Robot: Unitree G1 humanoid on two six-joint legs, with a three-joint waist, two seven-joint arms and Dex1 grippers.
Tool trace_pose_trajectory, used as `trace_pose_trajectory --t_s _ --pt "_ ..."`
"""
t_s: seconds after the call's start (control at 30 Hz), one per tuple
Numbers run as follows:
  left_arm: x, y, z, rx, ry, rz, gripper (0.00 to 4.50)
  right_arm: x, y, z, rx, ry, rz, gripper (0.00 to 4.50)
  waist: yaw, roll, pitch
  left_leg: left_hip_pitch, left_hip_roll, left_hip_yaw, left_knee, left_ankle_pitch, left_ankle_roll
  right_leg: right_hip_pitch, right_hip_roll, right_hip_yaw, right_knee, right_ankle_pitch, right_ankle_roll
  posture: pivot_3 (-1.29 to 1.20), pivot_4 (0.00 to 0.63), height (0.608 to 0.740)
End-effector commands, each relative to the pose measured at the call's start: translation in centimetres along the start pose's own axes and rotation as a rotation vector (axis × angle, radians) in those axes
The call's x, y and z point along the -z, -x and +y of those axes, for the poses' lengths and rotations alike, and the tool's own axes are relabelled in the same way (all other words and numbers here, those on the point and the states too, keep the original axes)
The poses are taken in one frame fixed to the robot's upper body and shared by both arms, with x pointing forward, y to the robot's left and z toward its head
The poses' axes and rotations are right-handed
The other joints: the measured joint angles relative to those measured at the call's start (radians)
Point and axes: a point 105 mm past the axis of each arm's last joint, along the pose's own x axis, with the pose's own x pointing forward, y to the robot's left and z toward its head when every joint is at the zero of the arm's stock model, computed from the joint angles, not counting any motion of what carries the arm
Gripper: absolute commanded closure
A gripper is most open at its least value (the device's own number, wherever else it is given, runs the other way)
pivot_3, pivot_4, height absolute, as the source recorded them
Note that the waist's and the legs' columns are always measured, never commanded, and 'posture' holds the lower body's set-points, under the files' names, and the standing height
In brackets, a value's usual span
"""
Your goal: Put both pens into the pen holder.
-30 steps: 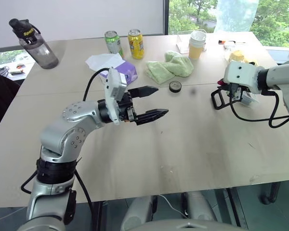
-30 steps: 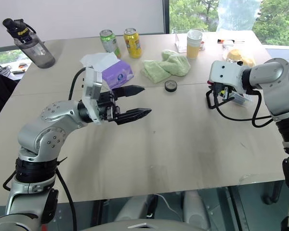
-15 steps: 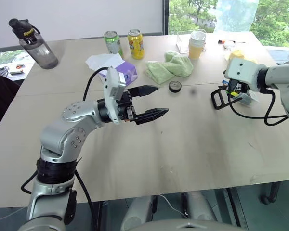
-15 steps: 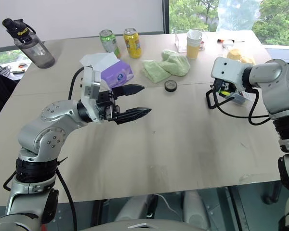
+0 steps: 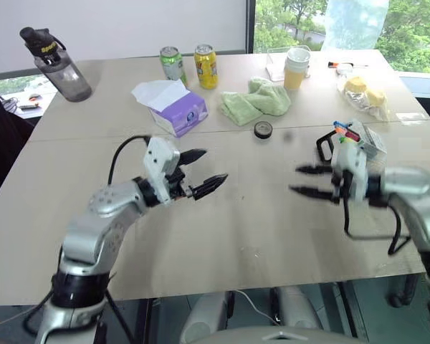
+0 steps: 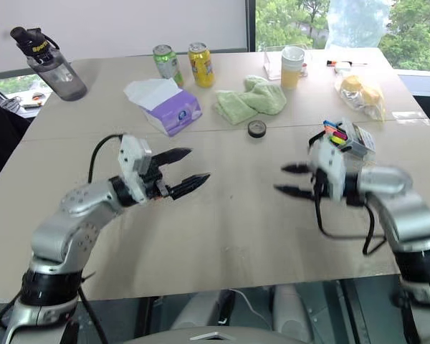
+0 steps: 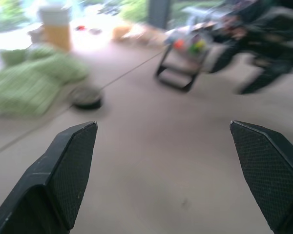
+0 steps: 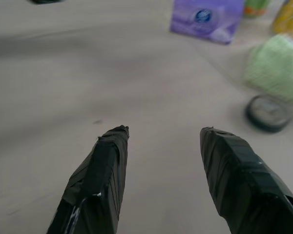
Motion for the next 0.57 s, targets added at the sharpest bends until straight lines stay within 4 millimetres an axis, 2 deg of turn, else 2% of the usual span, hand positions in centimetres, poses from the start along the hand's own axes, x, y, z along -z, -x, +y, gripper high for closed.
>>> trace_pose_trajectory --t_s 0.03,0.13,0.2,0.37,0.47,0.57 --pt "1.2 1.5 -1.0 -0.095 -0.04 -0.013 0.0 1.8 0.7 0.7 0.037 0.049 -0.024 2.0 -0.003 0.001 0.0 0.0 0.0 0.001 0.0 0.0 0.0 0.0 0.0 0.001 0.0 0.0 0.0 0.0 0.15 0.74" --pt "3.3 2.7 -1.4 -0.173 -0.001 0.01 0.0 1.7 1.3 0.6 0.069 -0.019 -0.182 2.0 -0.006 0.001 0.0 0.011 0.001 0.004 -0.002 0.0 0.0 0.008 0.001 0.005 0.001 0.0 0.0 0.0 0.15 0.74" --pt "4.7 3.6 -1.9 -0.197 0.005 0.048 0.0 2.4 2.0 0.2 0.08 -0.02 -0.22 2.0 -0.004 0.001 0.0 0.015 0.002 0.005 -0.003 0.0 0.0 0.012 0.002 0.007 0.001 0.0 0.0 0.0 0.15 0.74" --pt "5.9 5.5 -3.0 -0.18 -0.001 0.083 0.0 3.7 2.6 -0.3 0.091 -0.062 -0.214 2.0 0.003 0.002 0.0 0.017 0.003 0.005 -0.003 -0.001 0.001 0.015 0.003 0.009 0.0 0.001 -0.001 0.0 0.15 0.74" --pt "6.7 5.9 -1.8 -0.245 -0.03 0.103 0.0 4.5 2.5 -0.4 0.106 -0.06 -0.2 2.0 0.006 0.003 -0.001 0.018 0.003 0.005 -0.003 -0.001 0.0 0.015 0.003 0.008 0.0 0.001 -0.001 0.0 0.15 0.74" --pt "6.8 5.6 -1.6 -0.221 -0.048 0.106 0.0 4.4 2.5 -0.5 0.105 -0.049 -0.204 2.0 0.007 0.004 -0.002 0.017 0.003 0.005 -0.003 -0.001 0.001 0.015 0.003 0.009 0.0 0.001 -0.001 0.0 0.15 0.74"
